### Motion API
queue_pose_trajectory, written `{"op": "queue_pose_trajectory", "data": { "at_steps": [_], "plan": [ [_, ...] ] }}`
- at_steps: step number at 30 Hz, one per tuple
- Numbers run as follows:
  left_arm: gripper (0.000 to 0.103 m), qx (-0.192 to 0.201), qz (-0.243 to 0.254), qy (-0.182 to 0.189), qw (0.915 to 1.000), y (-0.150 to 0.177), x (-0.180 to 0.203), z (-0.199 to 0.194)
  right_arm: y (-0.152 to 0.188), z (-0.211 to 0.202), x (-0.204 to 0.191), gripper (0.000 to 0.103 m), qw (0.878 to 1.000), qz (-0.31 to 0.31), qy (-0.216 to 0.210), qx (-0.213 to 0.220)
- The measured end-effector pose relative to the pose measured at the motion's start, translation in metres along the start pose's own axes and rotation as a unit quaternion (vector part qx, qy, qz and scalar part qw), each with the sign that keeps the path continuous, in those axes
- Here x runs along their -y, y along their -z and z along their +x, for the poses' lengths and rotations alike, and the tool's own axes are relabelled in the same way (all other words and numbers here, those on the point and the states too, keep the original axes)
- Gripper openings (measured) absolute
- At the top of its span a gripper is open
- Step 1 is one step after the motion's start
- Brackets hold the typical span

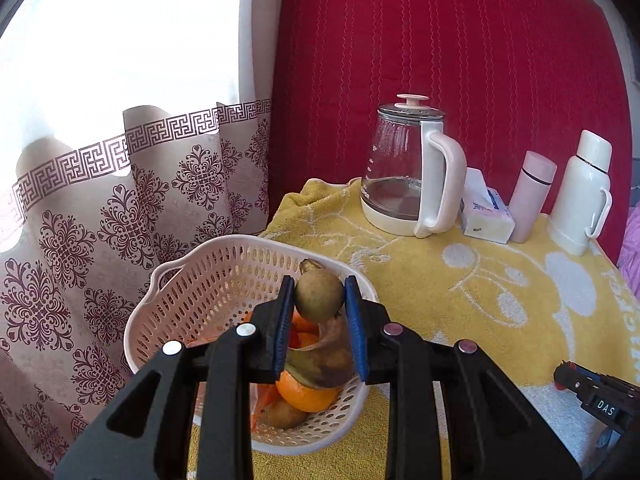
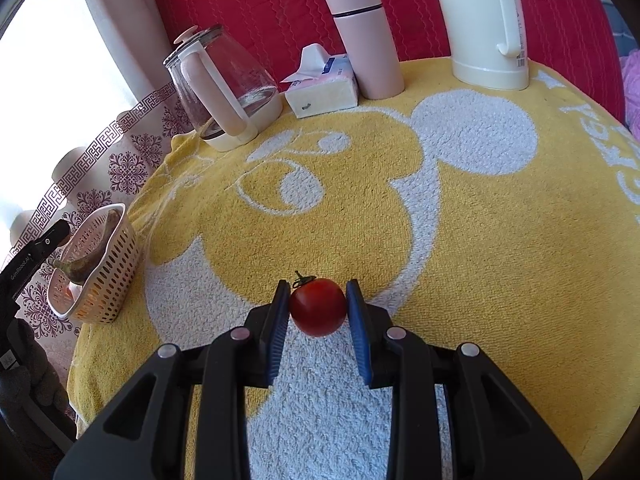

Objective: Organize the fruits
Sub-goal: 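Carry the kiwi into the white basket and open the left tool, then carry the tomato into the white basket and open the right tool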

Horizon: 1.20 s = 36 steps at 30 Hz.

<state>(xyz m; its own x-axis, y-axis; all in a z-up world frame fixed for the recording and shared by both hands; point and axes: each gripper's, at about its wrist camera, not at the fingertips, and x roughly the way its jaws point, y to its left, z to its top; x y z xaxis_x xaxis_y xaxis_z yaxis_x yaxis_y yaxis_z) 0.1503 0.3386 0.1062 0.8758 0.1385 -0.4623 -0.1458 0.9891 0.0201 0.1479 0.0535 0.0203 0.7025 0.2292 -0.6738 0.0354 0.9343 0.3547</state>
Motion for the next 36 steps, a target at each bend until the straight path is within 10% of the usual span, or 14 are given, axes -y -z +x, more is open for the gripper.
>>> {"op": "queue_pose_trajectory", "data": {
  "at_steps": [14, 18, 36],
  "plan": [
    [0.027, -0.026, -0.074, -0.008, 0.9969, -0.015, -0.068, 0.016, 0.000, 0.000, -0.003, 0.029, 1.000, -0.007, 0.002, 0.001],
    [0.064, -0.023, -0.103, -0.007, 0.9944, -0.017, -0.084, 0.014, 0.001, 0.000, -0.003, 0.029, 1.000, -0.008, 0.002, 0.001],
    [0.092, 0.008, -0.133, -0.023, 0.9908, -0.026, -0.112, -0.002, -0.017, -0.008, -0.073, 0.029, 0.996, -0.074, -0.046, 0.001]
  ]
}}
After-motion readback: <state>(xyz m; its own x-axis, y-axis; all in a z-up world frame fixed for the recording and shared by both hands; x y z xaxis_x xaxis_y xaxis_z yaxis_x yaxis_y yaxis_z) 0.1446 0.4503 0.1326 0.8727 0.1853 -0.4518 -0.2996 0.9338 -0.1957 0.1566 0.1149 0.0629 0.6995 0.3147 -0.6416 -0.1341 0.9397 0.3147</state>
